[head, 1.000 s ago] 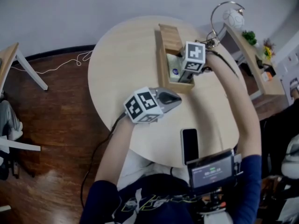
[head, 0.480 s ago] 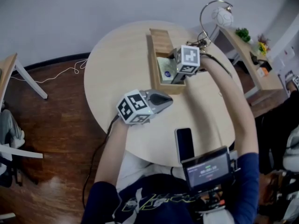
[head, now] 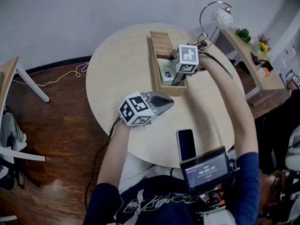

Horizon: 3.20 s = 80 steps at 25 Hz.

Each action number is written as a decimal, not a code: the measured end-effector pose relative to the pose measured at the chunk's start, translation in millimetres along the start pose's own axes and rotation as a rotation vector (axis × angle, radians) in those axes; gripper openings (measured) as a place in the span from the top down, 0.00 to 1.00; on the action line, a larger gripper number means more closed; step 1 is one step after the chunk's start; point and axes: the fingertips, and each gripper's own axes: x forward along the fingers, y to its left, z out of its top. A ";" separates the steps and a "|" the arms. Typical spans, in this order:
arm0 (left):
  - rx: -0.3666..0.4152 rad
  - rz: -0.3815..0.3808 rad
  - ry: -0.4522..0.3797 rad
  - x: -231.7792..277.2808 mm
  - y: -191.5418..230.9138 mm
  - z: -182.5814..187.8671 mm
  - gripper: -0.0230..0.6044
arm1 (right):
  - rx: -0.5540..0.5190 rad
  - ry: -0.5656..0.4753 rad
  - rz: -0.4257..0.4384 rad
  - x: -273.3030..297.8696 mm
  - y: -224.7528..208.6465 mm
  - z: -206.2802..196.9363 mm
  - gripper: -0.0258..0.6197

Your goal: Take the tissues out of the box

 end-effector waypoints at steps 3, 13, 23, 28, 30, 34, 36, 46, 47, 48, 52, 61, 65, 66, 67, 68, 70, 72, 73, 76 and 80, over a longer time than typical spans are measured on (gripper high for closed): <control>0.001 -0.001 -0.003 -0.6 -1.0 1.9 0.96 | 0.001 0.005 -0.009 -5.5 -2.2 -0.5 0.10; -0.001 0.006 0.001 -0.3 0.2 -1.0 0.96 | 0.031 -0.061 -0.013 -42.1 -5.1 4.8 0.11; -0.002 0.010 0.001 -0.6 1.8 -1.7 0.96 | 0.058 -0.099 -0.021 -73.4 -2.1 10.6 0.11; -0.002 0.009 0.001 -0.2 1.4 -2.3 0.96 | 0.073 -0.098 -0.019 -84.6 2.8 11.4 0.11; -0.002 0.009 0.000 -0.2 2.1 -2.4 0.96 | 0.067 -0.075 -0.027 -89.4 3.6 8.0 0.11; -0.002 0.014 0.001 -0.6 2.7 -1.9 0.96 | 0.069 -0.039 -0.060 -102.7 3.0 -0.6 0.11; 0.000 0.014 0.000 -0.3 2.6 -1.7 0.96 | 0.078 -0.031 -0.069 -109.0 4.1 -6.0 0.11; -0.001 0.022 -0.001 1.1 4.3 -1.2 0.96 | 0.119 0.009 -0.032 -115.2 26.2 -40.8 0.11; -0.002 0.023 0.000 1.0 4.6 -1.5 0.96 | 0.124 0.012 -0.032 -114.7 28.5 -44.1 0.11; -0.003 0.025 0.001 0.6 4.9 -2.0 0.96 | 0.125 0.016 -0.033 -114.2 30.6 -47.2 0.11; -0.003 0.035 0.002 -1.5 6.3 -2.4 0.96 | 0.137 0.020 -0.048 -118.2 36.5 -58.0 0.11; -0.002 0.036 0.001 -0.1 7.0 -2.6 0.96 | 0.219 0.041 -0.052 -126.5 45.3 -93.7 0.11; -0.003 0.034 0.002 0.2 7.3 -2.6 0.96 | 0.254 0.055 -0.039 -121.7 49.6 -113.2 0.11; -0.003 0.034 0.002 0.1 7.0 -2.8 0.96 | 0.262 0.059 -0.037 -120.0 51.1 -118.2 0.11; -0.003 0.034 0.003 -0.1 6.9 -2.9 0.96 | 0.270 0.063 -0.035 -118.2 52.5 -122.8 0.11; -0.002 0.034 0.003 -0.2 6.8 -2.9 0.96 | 0.279 0.067 -0.033 -116.3 53.6 -126.9 0.11; -0.002 0.035 0.002 -0.7 6.9 -2.5 0.96 | 0.292 0.066 -0.026 -111.9 54.1 -131.9 0.11; -0.003 0.036 0.001 -1.0 6.9 -2.3 0.96 | 0.300 0.056 -0.013 -106.6 54.3 -133.7 0.11; -0.003 0.036 0.001 -0.7 6.8 -2.1 0.96 | 0.303 0.051 -0.007 -103.6 54.8 -134.2 0.11; -0.004 0.034 0.000 0.2 6.8 -2.1 0.96 | 0.302 0.049 0.011 -92.9 57.2 -136.5 0.11; -0.004 0.034 0.000 0.2 7.3 -2.0 0.96 | 0.297 0.073 0.015 -79.1 56.5 -141.5 0.11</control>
